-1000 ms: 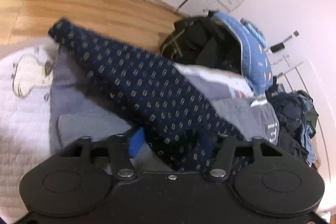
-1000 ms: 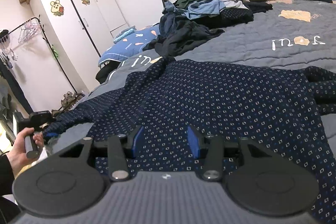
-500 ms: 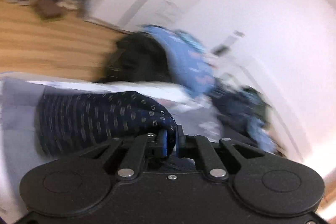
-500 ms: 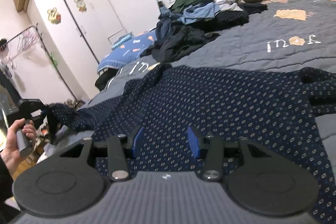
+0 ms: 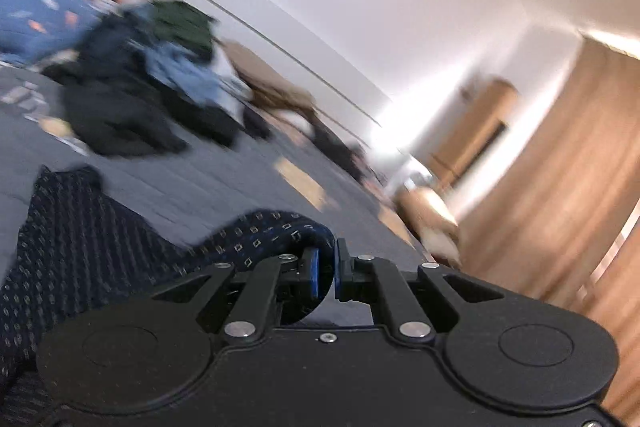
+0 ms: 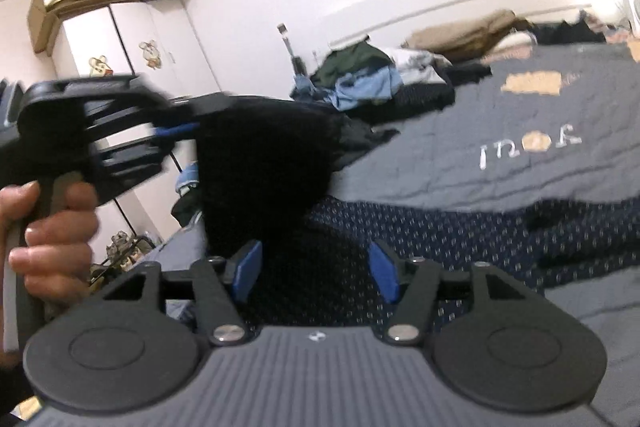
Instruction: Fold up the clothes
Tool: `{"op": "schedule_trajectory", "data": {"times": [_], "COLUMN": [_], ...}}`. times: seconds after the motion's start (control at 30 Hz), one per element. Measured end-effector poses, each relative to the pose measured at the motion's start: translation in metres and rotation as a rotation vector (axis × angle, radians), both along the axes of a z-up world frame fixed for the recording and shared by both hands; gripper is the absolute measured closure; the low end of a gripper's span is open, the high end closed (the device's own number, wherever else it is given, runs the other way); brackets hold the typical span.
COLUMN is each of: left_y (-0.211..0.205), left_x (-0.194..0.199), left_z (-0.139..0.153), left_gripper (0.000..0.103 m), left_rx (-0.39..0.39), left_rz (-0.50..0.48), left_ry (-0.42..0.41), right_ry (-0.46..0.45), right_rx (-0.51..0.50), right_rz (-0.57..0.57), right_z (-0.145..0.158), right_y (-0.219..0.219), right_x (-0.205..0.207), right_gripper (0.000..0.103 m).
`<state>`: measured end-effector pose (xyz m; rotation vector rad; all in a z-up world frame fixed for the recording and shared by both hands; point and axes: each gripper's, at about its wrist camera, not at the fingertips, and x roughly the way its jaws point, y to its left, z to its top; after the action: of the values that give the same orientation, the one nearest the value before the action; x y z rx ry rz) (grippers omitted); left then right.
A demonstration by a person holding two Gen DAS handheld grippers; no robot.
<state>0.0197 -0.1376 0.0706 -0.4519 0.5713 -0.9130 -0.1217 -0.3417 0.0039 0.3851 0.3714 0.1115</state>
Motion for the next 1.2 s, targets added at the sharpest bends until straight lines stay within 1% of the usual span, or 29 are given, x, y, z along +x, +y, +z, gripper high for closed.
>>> {"op": "schedule_trajectory", "data": {"times": [0.03, 0.17, 0.27, 0.4, 0.47, 0.63, 0.73, 0.8, 0.83, 0.87, 0.93, 0.97, 1.0, 1.03, 1.1, 1.17, 1.2], "left_y": [-0.013, -0.027, -0.029, -0.026, -0.024, -0.023, -0.023, -0.02, -0.019, -0.017, -0.015, -0.013, -0.012, -0.01, -0.004, 0.008, 0.015], "left_x": [-0.006, -0.016, -0.013, -0.007, -0.016, -0.02, -0.023, -0.023, -0.023, -0.023, -0.022, -0.022, -0.021, -0.021, -0.022, -0.024, -0.025], "left_z": [-0.001, -0.011, -0.011, -0.008, -0.004, -0.005, -0.007, -0.008, -0.009, -0.01, -0.011, -0.011, -0.012, -0.013, -0.013, -0.013, -0.014], "left_gripper": [0.096, 0.096, 0.096, 0.096, 0.096, 0.096, 0.096, 0.096, 0.096, 0.096, 0.095, 0.092, 0.081, 0.062, 0.047, 0.047, 0.047], "left_rx": [0.011, 0.049, 0.062, 0.088, 0.101, 0.126, 0.138, 0.149, 0.155, 0.161, 0.173, 0.179, 0.184, 0.19, 0.197, 0.198, 0.207], "left_rz": [-0.033, -0.076, -0.09, -0.105, -0.111, -0.117, -0.125, -0.119, -0.116, -0.112, -0.105, -0.101, -0.098, -0.094, -0.093, -0.099, -0.088], "left_ry": [-0.001, 0.009, 0.028, 0.02, 0.013, 0.016, 0.017, 0.026, 0.03, 0.035, 0.044, 0.049, 0.054, 0.059, 0.06, 0.048, 0.043], "right_ry": [-0.004, -0.009, -0.008, -0.027, -0.049, -0.105, -0.114, -0.099, -0.087, -0.077, -0.067, -0.063, -0.057, -0.048, -0.032, -0.03, -0.033], "right_rx": [-0.013, -0.059, -0.085, -0.132, -0.145, -0.103, -0.09, -0.072, -0.065, -0.057, -0.038, -0.028, -0.019, -0.006, 0.04, 0.095, 0.106], "right_rz": [0.001, -0.009, -0.005, 0.017, 0.014, 0.007, -0.013, -0.03, -0.034, -0.04, -0.061, -0.072, -0.088, -0.114, -0.171, -0.222, -0.248], "right_z": [0.001, 0.001, -0.001, -0.004, -0.004, 0.0, -0.002, -0.005, -0.007, -0.009, -0.01, -0.01, -0.01, -0.011, -0.012, -0.012, -0.011], "right_y": [0.0, 0.002, 0.008, 0.022, 0.026, 0.022, 0.021, 0.021, 0.02, 0.019, 0.015, 0.012, 0.008, 0.003, -0.011, -0.028, -0.035], "right_x": [0.0, 0.004, 0.009, 0.013, 0.012, 0.009, 0.012, 0.017, 0.019, 0.021, 0.021, 0.02, 0.019, 0.019, 0.017, 0.015, 0.013], "right_gripper": [0.039, 0.037, 0.035, 0.034, 0.034, 0.034, 0.034, 0.047, 0.076, 0.097, 0.097, 0.097, 0.098, 0.098, 0.098, 0.098, 0.098]}}
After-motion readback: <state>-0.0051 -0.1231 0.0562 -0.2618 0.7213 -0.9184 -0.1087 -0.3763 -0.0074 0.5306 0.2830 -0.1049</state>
